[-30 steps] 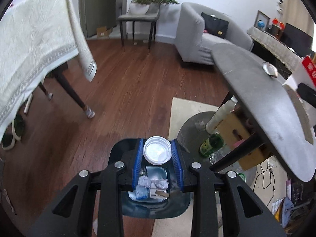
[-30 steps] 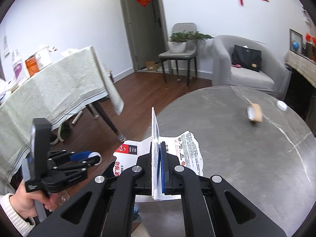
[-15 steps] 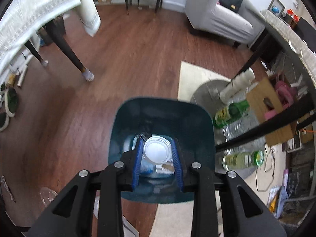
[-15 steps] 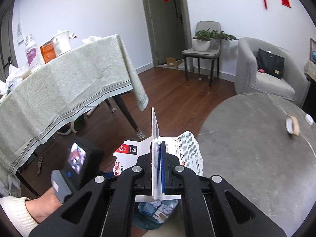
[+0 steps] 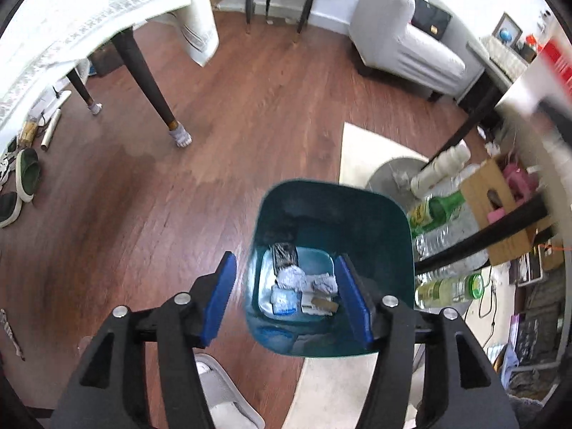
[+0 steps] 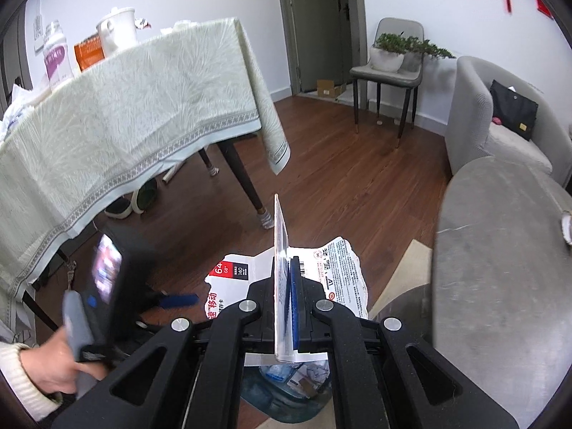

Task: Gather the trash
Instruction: 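Lower the paper package into the teal bin and open the right tool, then return to the table and close the left tool on the brown tape roll, then grasp the white round puck with the right tool while the left tool holds the tape roll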

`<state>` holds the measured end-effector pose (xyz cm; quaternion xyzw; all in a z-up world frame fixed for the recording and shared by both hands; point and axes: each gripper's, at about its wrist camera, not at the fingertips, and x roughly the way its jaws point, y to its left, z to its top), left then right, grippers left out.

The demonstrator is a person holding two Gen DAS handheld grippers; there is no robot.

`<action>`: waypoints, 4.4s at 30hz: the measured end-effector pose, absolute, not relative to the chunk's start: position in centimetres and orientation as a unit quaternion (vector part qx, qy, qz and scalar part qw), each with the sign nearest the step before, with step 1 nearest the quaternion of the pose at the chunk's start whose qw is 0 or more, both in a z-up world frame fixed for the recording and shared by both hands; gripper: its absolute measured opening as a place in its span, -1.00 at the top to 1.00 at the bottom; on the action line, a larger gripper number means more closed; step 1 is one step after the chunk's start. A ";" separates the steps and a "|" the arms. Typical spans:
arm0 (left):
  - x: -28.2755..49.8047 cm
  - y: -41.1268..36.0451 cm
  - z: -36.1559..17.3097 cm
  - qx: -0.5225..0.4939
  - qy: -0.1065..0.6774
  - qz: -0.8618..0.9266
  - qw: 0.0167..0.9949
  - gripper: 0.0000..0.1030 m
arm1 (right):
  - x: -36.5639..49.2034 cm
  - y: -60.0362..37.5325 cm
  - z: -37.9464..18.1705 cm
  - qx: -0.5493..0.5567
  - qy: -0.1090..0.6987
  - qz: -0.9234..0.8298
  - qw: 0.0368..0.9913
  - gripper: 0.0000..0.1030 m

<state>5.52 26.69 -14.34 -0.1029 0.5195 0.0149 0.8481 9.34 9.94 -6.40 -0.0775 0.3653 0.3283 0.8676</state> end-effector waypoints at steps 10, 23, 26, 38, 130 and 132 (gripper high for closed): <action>3.8 30.1 -10.1 -0.110 0.462 0.040 0.879 -0.25 | 10.5 13.6 -11.6 -0.107 0.419 0.323 0.842 0.92; 2.6 28.5 -3.2 -0.112 0.372 0.022 0.921 0.08 | 11.1 15.3 -20.8 -0.170 0.505 0.286 0.797 0.70; 2.5 28.0 -2.4 -0.109 0.361 0.013 0.926 0.08 | 11.0 14.9 -21.5 -0.184 0.509 0.273 0.795 0.07; 2.9 25.2 -0.2 -0.077 0.326 0.012 0.942 0.05 | 7.8 13.7 -15.3 -0.159 0.454 0.337 0.810 0.07; 27.7 -9.4 -3.3 0.014 0.401 -0.189 0.896 0.52 | 37.1 -29.7 -6.6 0.011 0.420 0.028 0.907 -0.64; 27.4 -8.6 -3.1 0.010 0.398 -0.189 0.898 0.52 | 37.6 -29.4 -7.0 -0.002 0.429 0.022 0.903 -0.45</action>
